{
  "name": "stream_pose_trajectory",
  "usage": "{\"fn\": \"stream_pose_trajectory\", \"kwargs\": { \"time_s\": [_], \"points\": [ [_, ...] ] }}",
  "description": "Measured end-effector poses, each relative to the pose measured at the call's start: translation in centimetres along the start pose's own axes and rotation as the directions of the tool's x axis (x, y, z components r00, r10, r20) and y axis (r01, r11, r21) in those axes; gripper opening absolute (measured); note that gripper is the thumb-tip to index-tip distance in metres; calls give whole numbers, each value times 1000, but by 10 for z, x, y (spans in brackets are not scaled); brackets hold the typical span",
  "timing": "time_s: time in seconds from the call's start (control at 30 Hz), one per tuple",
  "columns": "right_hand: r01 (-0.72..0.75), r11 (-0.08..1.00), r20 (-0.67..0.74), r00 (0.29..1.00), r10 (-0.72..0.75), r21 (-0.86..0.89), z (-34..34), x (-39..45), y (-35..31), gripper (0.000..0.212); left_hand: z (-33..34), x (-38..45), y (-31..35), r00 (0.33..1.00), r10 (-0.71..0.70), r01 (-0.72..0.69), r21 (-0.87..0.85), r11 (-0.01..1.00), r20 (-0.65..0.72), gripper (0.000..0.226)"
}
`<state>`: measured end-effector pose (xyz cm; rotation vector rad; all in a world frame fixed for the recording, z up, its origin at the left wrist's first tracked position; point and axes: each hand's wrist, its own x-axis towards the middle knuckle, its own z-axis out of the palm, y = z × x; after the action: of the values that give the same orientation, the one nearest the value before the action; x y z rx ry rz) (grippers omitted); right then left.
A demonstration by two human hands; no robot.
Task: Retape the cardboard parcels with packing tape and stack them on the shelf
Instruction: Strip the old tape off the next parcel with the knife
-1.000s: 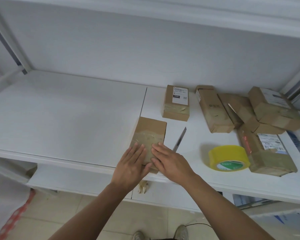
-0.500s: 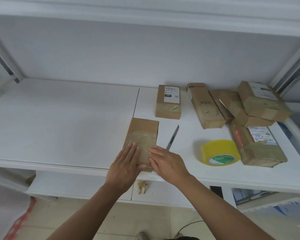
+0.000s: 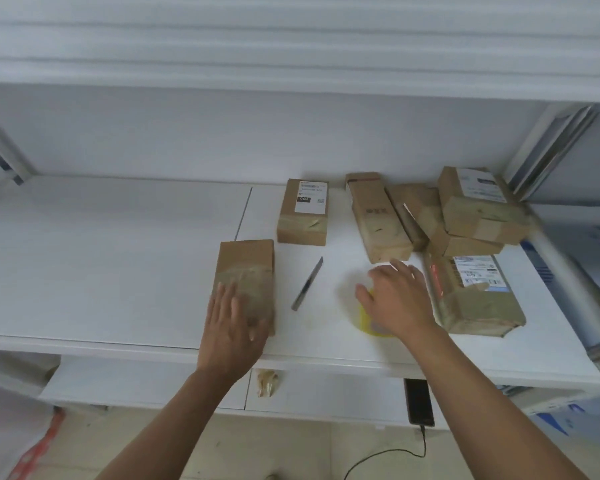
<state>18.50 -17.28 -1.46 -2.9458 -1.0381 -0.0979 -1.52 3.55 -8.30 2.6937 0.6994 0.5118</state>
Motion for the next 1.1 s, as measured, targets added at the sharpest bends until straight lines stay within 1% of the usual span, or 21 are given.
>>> {"fn": "stream_pose_trajectory", "kwargs": {
  "time_s": [0.03, 0.07, 0.1, 0.13, 0.17, 0.23, 0.27, 0.37, 0.43, 0.47, 0.53, 0.6, 0.7, 0.8, 0.87, 0.93, 1.0, 1.1],
  "points": [
    [-10, 1000, 57, 998, 10, -9, -3, 2, 8, 47, 2, -1, 17, 995, 84, -85, -19, 996, -51, 52],
    [-18, 1000, 102, 995, 15, 25, -6, 3, 13, 47, 7, -3, 35, 985, 155, -160, -56, 986, -80, 40],
    [-32, 995, 148, 989, 18, 89, -7, 3, 16, 47, 12, -5, 53, 978, 200, -206, -107, 973, -66, 31],
    [-43, 988, 174, 985, 16, 149, -8, 3, 17, 46, 18, -4, 68, 975, 220, -218, -155, 963, -4, 26],
    [-48, 981, 174, 985, 15, 189, -7, 3, 18, 45, 26, -1, 79, 975, 208, -191, -187, 964, 74, 25],
    [-30, 975, 136, 991, 0, 219, -5, 3, 19, 45, 40, 7, 90, 964, 102, -52, -202, 978, 247, 35],
    [-16, 974, 120, 993, -11, 225, -4, 2, 20, 45, 45, 13, 93, 950, 45, 13, -185, 983, 310, 40],
    [4, 966, 100, 995, -31, 258, -2, 3, 22, 46, 50, 29, 94, 911, -54, 121, -141, 982, 410, 49],
    [8, 960, 88, 996, -34, 278, -1, 3, 22, 46, 48, 39, 90, 887, -82, 144, -103, 984, 454, 48],
    [6, 959, 85, 996, -31, 282, -1, 2, 22, 46, 47, 42, 88, 880, -84, 140, -86, 986, 468, 44],
    [5, 957, 77, 997, -29, 289, -1, 2, 22, 45, 44, 49, 87, 881, -80, 124, -64, 990, 467, 32],
    [2, 955, 70, 997, -23, 296, -1, 1, 22, 45, 39, 56, 87, 884, -106, 134, -29, 991, 455, 23],
    [8, 953, 55, 998, -26, 304, 0, 3, 22, 45, 30, 63, 88, 860, -137, 132, 44, 990, 491, 17],
    [6, 951, 35, 999, -17, 308, 2, 1, 23, 46, 20, 57, 94, 865, -98, 47, 115, 992, 492, 19],
    [-35, 944, 39, 999, 23, 328, 3, 0, 28, 46, 13, 50, 100, 897, -48, -30, 168, 985, 440, 25],
    [-76, 923, 35, 997, 68, 377, 5, -2, 37, 46, 7, 46, 104, 929, 10, -85, 187, 979, 369, 27],
    [-88, 900, 39, 996, 79, 426, 6, -3, 44, 48, 1, 45, 103, 944, 41, -111, 197, 974, 328, 28],
    [-53, 896, 43, 998, 37, 442, 6, -7, 43, 48, -11, 45, 98, 940, 40, -99, 158, 982, 339, 28]
  ]
}}
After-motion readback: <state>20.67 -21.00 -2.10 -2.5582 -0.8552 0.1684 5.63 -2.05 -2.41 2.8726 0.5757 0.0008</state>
